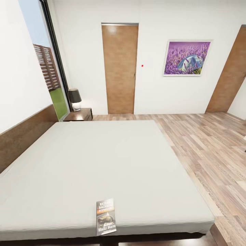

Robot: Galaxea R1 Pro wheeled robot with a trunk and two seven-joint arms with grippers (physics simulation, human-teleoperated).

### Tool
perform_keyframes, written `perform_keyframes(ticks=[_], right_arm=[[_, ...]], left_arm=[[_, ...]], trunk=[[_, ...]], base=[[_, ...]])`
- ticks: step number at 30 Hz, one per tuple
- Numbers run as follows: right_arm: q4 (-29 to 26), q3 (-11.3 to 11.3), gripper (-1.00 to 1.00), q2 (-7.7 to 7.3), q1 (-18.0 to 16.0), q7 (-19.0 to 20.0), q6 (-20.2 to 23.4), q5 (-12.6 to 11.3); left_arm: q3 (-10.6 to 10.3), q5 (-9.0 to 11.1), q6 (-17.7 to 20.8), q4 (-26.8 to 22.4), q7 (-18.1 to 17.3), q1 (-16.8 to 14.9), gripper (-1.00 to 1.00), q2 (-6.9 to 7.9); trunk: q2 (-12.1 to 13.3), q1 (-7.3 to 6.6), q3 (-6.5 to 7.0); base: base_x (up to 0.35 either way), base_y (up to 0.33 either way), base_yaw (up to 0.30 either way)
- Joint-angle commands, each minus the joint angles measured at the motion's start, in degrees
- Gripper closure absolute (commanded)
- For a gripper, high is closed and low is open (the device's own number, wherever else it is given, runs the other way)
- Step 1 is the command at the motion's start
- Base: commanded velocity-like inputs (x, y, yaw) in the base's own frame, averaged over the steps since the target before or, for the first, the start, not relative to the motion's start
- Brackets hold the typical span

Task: In the bedroom, move the book from the bed onto either nightstand, and place the two sandals side by side next to the bed.

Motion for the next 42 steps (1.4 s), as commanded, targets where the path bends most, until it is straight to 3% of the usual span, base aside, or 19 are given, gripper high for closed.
perform_keyframes(ticks=[1, 2, 7, 13, 20, 42], right_arm=[[-0.1, -0.5, -1.0, 0.25, -0.3, 0.0, -0.1, 0.6], [-0.1, -0.5, -1.0, 0.25, -0.3, 0.0, -0.1, 0.6], [-0.3, -0.4, -1.0, 0.9, -1.5, 0.0, -0.1, 0.7], [-0.3, -0.5, -1.0, 1.29, -3.0, 0.1, -0.1, 0.6], [-0.4, -0.4, -1.0, 2.13, -4.5, 0.5, -0.3, 0.5], [-0.5, -0.6, -1.0, 2.46, -5.5, 1.0, -3.1, 0.5]], left_arm=[[-0.6, 0.6, -0.8, 1.8, 0.5, 0.0, -1.0, -0.39], [-0.6, 0.6, -0.8, 1.8, 0.5, 0.0, -1.0, -0.39], [-1.2, 0.5, -5.4, 11.4, 0.4, -0.1, -1.0, -4.02], [-1.3, 0.6, -8.5, 17.4, 0.3, -0.2, -1.0, -5.9], [-1.2, 0.5, -10.5, 19.7, -0.2, -0.3, -1.0, -6.43], [-0.8, 0.6, -11.1, 20.6, -1.0, -0.3, -1.0, -6.45]], trunk=[[0.0, 0.01, -0.04], [0.0, 0.01, -0.04], [0.0, 0.01, -0.04], [0.0, 0.01, -0.04], [0.0, 0.01, -0.04], [0.0, 0.01, -0.04]], base=[[0.0, 0.0, 0.0], [0.0, 0.0, 0.0], [0.0, 0.0, 0.0], [0.0, 0.0, 0.0], [0.0, 0.0, 0.0], [0.0, 0.0, 0.0]])
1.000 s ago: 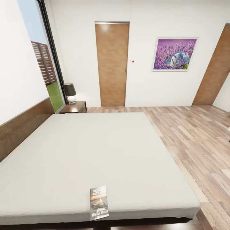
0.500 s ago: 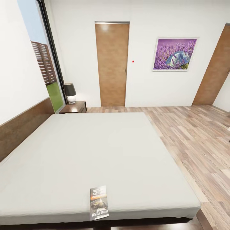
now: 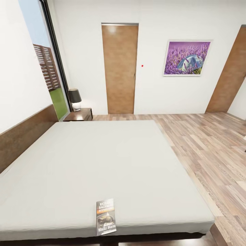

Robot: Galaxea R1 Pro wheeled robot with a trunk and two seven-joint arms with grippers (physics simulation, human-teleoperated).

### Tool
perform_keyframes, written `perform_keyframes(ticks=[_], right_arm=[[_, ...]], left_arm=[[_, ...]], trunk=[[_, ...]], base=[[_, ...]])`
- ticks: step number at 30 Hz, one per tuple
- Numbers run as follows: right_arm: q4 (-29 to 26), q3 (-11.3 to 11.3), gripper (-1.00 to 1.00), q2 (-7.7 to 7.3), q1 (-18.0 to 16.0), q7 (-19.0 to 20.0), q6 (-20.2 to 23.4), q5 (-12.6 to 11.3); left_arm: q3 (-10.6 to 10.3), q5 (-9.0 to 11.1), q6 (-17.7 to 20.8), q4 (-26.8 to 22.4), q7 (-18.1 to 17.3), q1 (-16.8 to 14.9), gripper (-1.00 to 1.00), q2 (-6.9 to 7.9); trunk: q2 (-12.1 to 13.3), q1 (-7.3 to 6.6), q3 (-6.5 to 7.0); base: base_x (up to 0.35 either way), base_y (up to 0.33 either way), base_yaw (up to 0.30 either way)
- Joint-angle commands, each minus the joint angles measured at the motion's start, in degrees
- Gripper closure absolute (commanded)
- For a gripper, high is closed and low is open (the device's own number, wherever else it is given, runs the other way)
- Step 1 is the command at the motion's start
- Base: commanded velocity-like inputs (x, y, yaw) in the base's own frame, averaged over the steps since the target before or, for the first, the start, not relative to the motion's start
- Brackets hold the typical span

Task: In the bedroom, move the book from the bed onto either nightstand, and place the two sandals side by side next to the bed.

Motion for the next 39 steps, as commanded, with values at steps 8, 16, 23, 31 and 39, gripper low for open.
perform_keyframes(ticks=[8, 16, 23, 31, 39], right_arm=[[0.0, -0.3, -1.0, 0.1, 0.0, 0.0, -0.3, 0.8], [-0.2, -0.2, -1.0, 0.1, -0.1, -0.1, -0.2, 1.0], [-0.1, -0.2, -1.0, 0.07, -0.1, 0.0, -0.3, 0.8], [-0.8, -0.4, -1.0, -0.31, -0.2, 4.3, -0.4, 0.6], [-2.3, -4.2, -1.0, -0.94, -1.1, 17.5, -0.4, 0.5]], left_arm=[[-0.4, 0.6, 0.8, -0.3, 0.4, 0.1, -1.0, 0.05], [-0.3, 0.6, 1.2, -0.3, 0.5, 0.1, -1.0, -0.01], [-0.3, 0.6, 1.4, -0.3, 0.4, 0.1, -1.0, 0.03], [-0.2, 0.8, 0.9, -0.3, 0.2, 0.1, -1.0, 0.09], [-0.2, 0.9, 0.7, -0.3, -0.3, 0.1, -1.0, 0.09]], trunk=[[0.0, 0.01, -0.05], [0.0, 0.01, -0.05], [0.0, 0.01, -0.05], [0.0, 0.01, -0.05], [0.0, 0.01, -0.05]], base=[[0.0, 0.0, 0.0], [0.0, 0.0, 0.0], [0.0, 0.0, 0.0], [0.0, 0.0, 0.0], [0.0, 0.0, 0.0]])
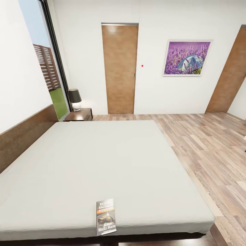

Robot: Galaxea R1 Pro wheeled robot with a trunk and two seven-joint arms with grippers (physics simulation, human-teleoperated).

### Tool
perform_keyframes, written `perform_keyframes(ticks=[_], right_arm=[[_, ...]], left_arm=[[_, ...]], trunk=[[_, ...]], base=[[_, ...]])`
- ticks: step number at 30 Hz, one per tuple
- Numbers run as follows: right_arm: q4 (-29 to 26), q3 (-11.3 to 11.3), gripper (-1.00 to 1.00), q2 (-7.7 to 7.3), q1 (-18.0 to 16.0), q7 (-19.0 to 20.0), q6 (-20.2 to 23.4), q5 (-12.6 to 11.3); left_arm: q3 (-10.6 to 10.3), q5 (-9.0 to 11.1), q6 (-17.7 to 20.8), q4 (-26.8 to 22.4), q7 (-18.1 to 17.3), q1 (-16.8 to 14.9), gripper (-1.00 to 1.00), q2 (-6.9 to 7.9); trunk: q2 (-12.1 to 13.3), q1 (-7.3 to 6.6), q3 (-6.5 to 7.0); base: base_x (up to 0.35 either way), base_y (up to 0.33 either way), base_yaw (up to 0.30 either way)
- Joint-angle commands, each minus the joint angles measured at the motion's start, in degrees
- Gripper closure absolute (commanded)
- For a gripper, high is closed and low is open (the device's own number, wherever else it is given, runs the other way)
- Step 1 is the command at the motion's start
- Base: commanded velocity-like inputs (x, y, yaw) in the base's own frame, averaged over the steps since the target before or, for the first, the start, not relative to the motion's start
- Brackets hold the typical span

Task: In the bedroom, move the book from the bed onto either nightstand, and place the two sandals side by side next to the bed.

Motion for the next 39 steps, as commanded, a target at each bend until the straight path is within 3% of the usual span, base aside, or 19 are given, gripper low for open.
perform_keyframes(ticks=[1, 5, 6, 16, 20, 27, 28, 33, 39], right_arm=[[0.0, -1.7, -1.0, -0.02, -0.3, 2.4, -0.2, 0.6], [-0.2, -6.0, -1.0, -0.57, -1.1, 10.7, -0.2, 0.6], [-0.2, -6.0, -1.0, -0.57, -1.1, 10.7, -0.2, 0.6], [-0.3, -13.9, -1.0, -3.0, -2.4, 29.0, 0.5, 0.6], [-0.2, -15.3, -1.0, -3.53, -3.1, 33.7, 0.6, 0.6], [-0.1, -19.3, -1.0, -6.1, -4.2, 43.6, 0.9, 0.6], [-0.1, -19.3, -1.0, -6.1, -4.2, 43.6, 0.9, 0.6], [0.1, -21.2, -1.0, -7.68, -5.2, 51.0, 1.0, 0.6], [0.2, -21.8, -1.0, -8.31, -5.7, 55.9, 1.7, 0.6]], left_arm=[[-0.5, 0.6, 0.4, -0.3, 0.3, 0.1, -1.0, 0.06], [-0.5, 0.6, 0.4, -0.3, 0.2, 0.1, -1.0, 0.08], [-0.5, 0.6, 0.4, -0.3, 0.2, 0.1, -1.0, 0.08], [-0.5, 0.6, 0.4, -0.3, -0.4, 0.1, -1.0, 0.1], [-0.5, 0.6, 0.4, -0.3, -0.5, 0.1, -1.0, 0.1], [-0.5, 0.5, 0.4, -0.3, -0.7, 0.1, -1.0, 0.1], [-0.5, 0.5, 0.4, -0.3, -0.7, 0.1, -1.0, 0.1], [-0.5, 0.5, 0.5, -0.3, -0.7, 0.1, -1.0, 0.1], [-0.5, 0.5, 0.6, -0.3, -0.7, 0.1, -1.0, 0.1]], trunk=[[0.0, 0.01, -0.05], [0.0, 0.01, -0.05], [0.0, 0.01, -0.05], [0.0, 0.01, -0.05], [0.0, 0.01, -0.05], [0.0, 0.01, -0.05], [0.0, 0.01, -0.05], [0.0, 0.01, -0.05], [0.0, 0.01, -0.05]], base=[[0.0, 0.0, 0.0], [0.0, 0.0, 0.0], [0.0, 0.0, 0.0], [0.0, 0.0, 0.0], [0.0, 0.0, 0.0], [0.0, 0.0, 0.0], [0.0, 0.0, 0.0], [0.0, 0.0, 0.0], [0.0, 0.0, 0.0]])
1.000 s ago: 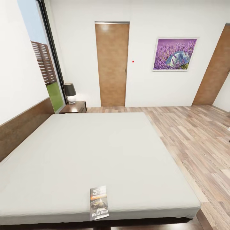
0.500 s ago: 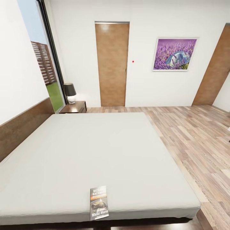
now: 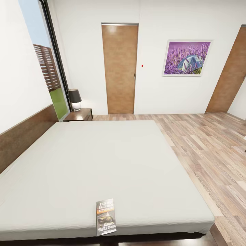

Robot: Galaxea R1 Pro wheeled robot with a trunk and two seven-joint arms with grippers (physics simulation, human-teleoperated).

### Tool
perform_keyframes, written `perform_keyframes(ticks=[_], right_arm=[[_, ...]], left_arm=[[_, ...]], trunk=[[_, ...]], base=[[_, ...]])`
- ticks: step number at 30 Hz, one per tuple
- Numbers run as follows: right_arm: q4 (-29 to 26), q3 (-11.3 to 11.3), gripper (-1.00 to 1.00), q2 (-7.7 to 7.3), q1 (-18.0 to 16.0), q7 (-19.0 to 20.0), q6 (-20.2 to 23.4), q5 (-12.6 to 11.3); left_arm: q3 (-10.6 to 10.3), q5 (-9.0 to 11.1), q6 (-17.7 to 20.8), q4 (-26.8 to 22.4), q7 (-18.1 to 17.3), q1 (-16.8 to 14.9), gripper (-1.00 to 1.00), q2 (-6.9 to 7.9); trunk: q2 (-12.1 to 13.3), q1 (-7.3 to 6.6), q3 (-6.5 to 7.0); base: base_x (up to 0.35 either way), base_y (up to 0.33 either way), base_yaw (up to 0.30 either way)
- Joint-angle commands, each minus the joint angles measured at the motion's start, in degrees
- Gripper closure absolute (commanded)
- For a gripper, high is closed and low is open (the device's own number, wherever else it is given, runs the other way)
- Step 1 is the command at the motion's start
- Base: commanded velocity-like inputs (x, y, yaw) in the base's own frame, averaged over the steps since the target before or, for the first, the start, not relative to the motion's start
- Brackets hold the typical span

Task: In the bedroom, move the book from the bed onto either nightstand, and place the two sandals side by side next to the bed.

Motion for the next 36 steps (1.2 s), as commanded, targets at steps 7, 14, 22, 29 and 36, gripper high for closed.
perform_keyframes(ticks=[7, 14, 22, 29, 36], right_arm=[[0.0, -0.7, -1.0, -0.48, -0.6, 5.5, 2.6, 0.6], [0.0, -1.2, -1.0, -0.67, -0.7, 10.5, 3.6, 0.5], [0.0, -1.9, -1.0, -0.96, -0.8, 14.1, 3.9, -1.3], [0.1, -2.0, -1.0, -1.06, -1.8, 19.5, 6.5, -2.0], [0.0, -2.0, -1.0, -0.99, -2.4, 20.7, 7.5, -2.2]], left_arm=[[-0.5, 0.6, 0.4, -0.3, 0.3, 0.1, -1.0, 0.05], [-0.5, 0.6, 0.3, -0.3, 0.4, 0.1, -1.0, 0.05], [-0.5, 0.6, 0.4, -0.3, 0.4, 0.1, -1.0, 0.05], [-0.5, 0.6, 0.8, -0.3, 0.5, 0.1, -1.0, 0.05], [-0.4, 0.7, 1.1, -0.3, 0.6, 0.0, -1.0, 0.05]], trunk=[[0.0, 0.01, -0.05], [0.0, 0.01, -0.05], [0.0, 0.01, -0.05], [0.0, 0.01, -0.05], [0.0, 0.01, -0.05]], base=[[0.0, 0.0, 0.0], [0.0, 0.0, 0.0], [0.0, 0.0, 0.0], [0.0, 0.0, 0.0], [0.0, 0.0, 0.0]])
